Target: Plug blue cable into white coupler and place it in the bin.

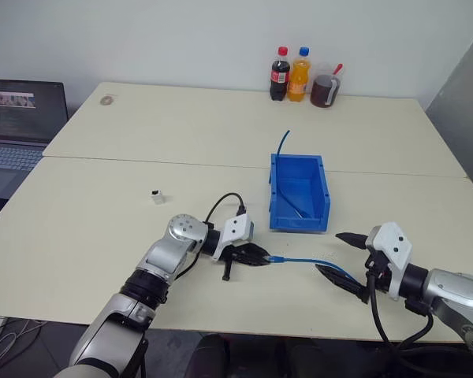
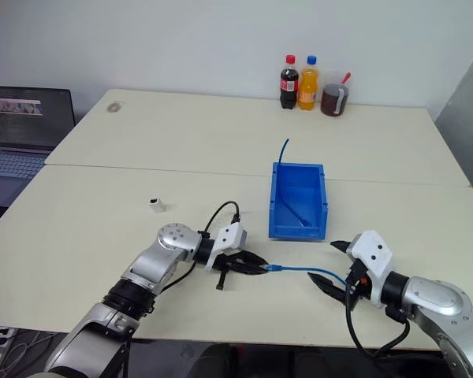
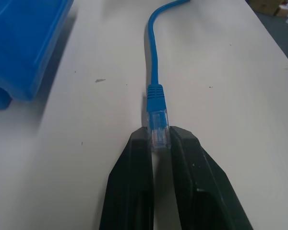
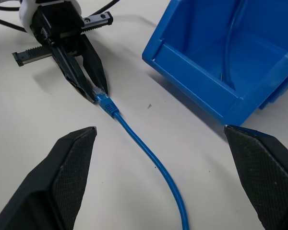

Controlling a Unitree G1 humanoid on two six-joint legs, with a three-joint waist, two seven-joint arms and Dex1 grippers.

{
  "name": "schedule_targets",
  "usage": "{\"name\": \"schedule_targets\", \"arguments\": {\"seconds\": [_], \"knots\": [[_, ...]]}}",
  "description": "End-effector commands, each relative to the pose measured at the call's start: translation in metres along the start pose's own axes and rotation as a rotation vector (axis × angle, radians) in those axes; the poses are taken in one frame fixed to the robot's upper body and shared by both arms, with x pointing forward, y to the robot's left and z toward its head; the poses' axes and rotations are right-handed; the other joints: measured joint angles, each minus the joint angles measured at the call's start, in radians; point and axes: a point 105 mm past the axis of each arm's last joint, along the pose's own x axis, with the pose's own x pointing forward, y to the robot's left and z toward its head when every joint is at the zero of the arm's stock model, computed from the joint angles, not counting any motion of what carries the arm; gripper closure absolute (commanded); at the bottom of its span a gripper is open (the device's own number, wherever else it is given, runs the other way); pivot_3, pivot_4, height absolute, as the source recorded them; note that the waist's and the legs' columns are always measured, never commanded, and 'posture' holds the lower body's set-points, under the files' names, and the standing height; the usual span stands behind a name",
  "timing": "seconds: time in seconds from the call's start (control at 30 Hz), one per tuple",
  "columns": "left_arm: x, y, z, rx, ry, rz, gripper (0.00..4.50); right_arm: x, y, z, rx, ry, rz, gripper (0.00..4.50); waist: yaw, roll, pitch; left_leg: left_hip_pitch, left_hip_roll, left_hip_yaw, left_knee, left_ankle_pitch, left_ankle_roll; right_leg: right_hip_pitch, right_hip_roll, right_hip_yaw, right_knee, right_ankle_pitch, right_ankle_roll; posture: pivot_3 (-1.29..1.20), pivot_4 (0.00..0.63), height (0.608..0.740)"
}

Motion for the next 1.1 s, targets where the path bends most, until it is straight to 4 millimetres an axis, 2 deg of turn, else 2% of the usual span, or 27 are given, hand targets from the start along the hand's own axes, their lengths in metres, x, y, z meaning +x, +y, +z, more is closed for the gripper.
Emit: {"name": "schedule_targets", "arguments": {"seconds": [0.03, 0.1, 0.23, 0.37, 0.57, 1.1], "knots": [[-0.022, -0.004, 0.052, -0.092, -0.136, -0.029, 4.27, -0.007, 0.01, 0.018, 0.223, -0.085, 0.073, 0.0, -0.001, 0.0, 0.0, 0.0, 0.001, -0.001, 0.001, 0.0, 0.0, 0.0, 0.0, 0.0, 0.0, 0.0, 0.0, 0.0, 0.15, 0.74], [-0.029, -0.01, 0.073, -0.19, -0.212, -0.069, 4.27, -0.009, 0.015, 0.025, 0.347, -0.123, 0.127, 0.0, -0.001, 0.0, 0.0, 0.0, 0.001, -0.001, 0.001, 0.0, 0.0, 0.0, 0.0, -0.001, 0.001, 0.0, 0.0, 0.0, 0.15, 0.74], [-0.033, -0.014, 0.104, -0.294, -0.326, -0.1, 4.27, -0.008, 0.025, 0.042, 0.487, -0.17, 0.206, 0.0, -0.005, 0.0, 0.0, 0.0, 0.0, -0.001, 0.003, 0.0, 0.0, 0.001, 0.0, 0.0, 0.001, 0.0, 0.0, 0.0, 0.15, 0.74], [-0.03, -0.015, 0.12, -0.362, -0.387, -0.115, 4.27, 0.0, 0.022, 0.052, 0.563, -0.213, 0.195, 0.0, -0.011, 0.0, 0.0, -0.001, 0.0, -0.001, 0.004, 0.0, 0.0, 0.001, 0.0, 0.0, 0.001, 0.0, 0.001, 0.0, 0.15, 0.74], [-0.021, -0.018, 0.119, -0.448, -0.411, -0.14, 4.27, 0.01, 0.022, 0.065, 0.694, -0.289, 0.218, 0.0, -0.022, 0.0, 0.0, -0.001, 0.0, 0.0, 0.005, 0.0, 0.0, 0.0, 0.0, 0.001, 0.0, 0.001, 0.001, 0.0, 0.15, 0.74], [-0.017, -0.037, 0.109, -0.522, -0.397, -0.215, 4.27, 0.019, 0.022, 0.063, 0.73, -0.305, 0.206, 0.0, -0.022, 0.0, 0.0, -0.004, 0.0, 0.0, 0.005, 0.0, 0.0, -0.002, 0.0, 0.001, -0.001, 0.001, 0.001, 0.0, 0.15, 0.74]]}}
